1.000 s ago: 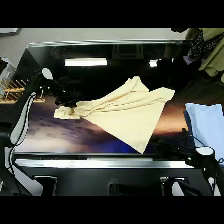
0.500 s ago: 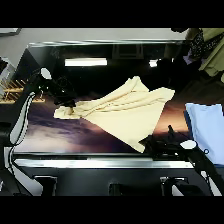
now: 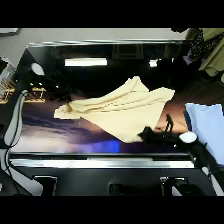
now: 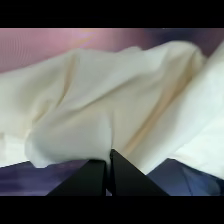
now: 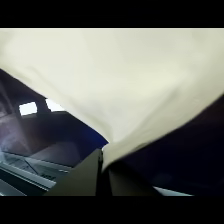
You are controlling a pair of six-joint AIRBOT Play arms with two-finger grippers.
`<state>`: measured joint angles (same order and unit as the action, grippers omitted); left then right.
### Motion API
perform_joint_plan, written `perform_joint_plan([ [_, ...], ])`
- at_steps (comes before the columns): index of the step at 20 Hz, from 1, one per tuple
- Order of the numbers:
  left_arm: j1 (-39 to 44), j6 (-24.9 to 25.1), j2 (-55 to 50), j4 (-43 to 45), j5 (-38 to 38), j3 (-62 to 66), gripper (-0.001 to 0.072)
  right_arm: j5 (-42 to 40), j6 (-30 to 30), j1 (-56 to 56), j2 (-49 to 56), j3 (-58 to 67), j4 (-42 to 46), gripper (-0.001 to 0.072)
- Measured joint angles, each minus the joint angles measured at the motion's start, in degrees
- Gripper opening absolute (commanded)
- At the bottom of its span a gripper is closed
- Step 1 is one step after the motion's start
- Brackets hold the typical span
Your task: Fold the clothes and pants, and hang the long-sleeved shirts on hangers.
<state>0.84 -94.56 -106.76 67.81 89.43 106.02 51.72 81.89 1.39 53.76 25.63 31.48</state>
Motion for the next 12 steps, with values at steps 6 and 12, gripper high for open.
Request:
perform_joint_plan([
  [6, -6.6, -0.9, 14.5, -0.6, 0.5, 7.8, 0.0015, 9.3, 6.1, 0.1, -0.8, 37.6, 14.6, 0.0026],
  [12, -12.4, -6.1, 35.7, 0.0, 0.4, 10.0, 0.0014, 19.9, 17.1, 0.1, -1.2, 78.7, 35.7, 0.0026],
])
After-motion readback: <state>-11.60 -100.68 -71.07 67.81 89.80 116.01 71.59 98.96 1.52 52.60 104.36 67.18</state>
